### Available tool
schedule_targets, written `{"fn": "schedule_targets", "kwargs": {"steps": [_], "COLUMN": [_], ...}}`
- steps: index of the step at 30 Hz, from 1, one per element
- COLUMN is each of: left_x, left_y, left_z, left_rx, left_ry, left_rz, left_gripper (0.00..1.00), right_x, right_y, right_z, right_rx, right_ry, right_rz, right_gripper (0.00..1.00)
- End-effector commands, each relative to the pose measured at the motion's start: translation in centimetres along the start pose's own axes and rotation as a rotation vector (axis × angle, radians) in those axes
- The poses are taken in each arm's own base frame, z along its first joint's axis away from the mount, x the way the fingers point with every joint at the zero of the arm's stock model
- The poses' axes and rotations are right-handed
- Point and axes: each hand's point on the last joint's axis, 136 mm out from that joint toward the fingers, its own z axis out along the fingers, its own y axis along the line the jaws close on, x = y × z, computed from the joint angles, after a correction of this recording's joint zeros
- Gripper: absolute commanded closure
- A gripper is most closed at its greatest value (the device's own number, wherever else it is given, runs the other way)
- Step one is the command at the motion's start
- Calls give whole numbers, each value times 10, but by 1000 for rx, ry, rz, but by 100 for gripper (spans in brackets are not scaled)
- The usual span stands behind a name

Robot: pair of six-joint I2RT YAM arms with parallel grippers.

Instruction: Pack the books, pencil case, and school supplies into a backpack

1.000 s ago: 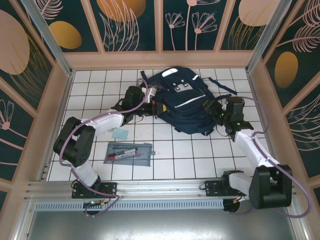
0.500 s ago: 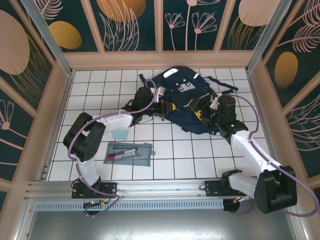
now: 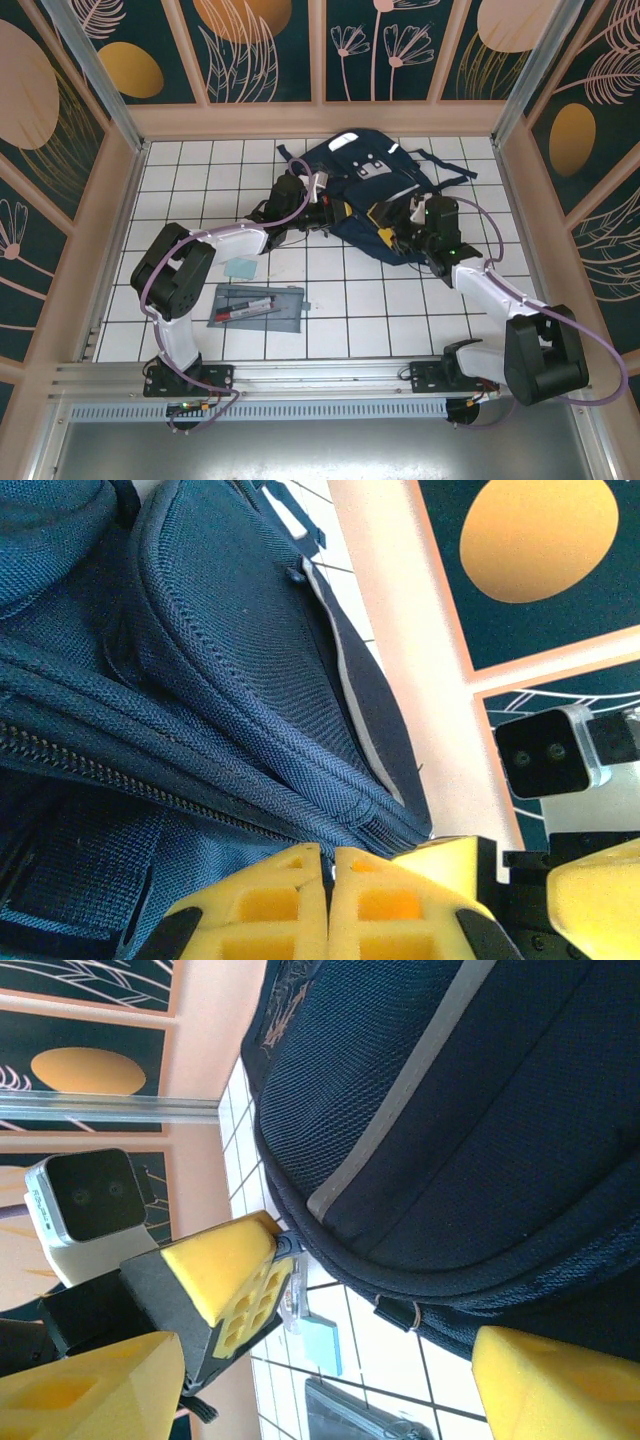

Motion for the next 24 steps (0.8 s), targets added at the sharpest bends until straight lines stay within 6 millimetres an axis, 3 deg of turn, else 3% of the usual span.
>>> {"fn": "schedule_targets", "kwargs": {"steps": [1, 9, 14, 20, 22, 24], "left_x": [-36, -36, -29, -8, -1, 0], "left_y": [-51, -47, -56, -53, -46, -44], "left_z": [-6, -6, -14, -25, -25, -26], "left_rx": [152, 143, 177, 168, 165, 168], "left_ry": [-118, -124, -106, -59, -52, -57], "left_rz": [89, 79, 76, 67, 45, 32], "left_gripper": [100, 100, 100, 100, 100, 100], "right_x": [12, 17, -3, -41, -47, -49], "right_y": [-15, -23, -33, -15, -9, -6], "right_z": [-3, -8, -4, 17, 29, 35], "right_rx": [27, 41, 53, -17, -43, -59], "right_ry": [10, 2, -48, -122, -113, -108], "right_rz": [40, 53, 59, 41, 44, 48], "right_gripper": [23, 22, 22, 25, 29, 41]}}
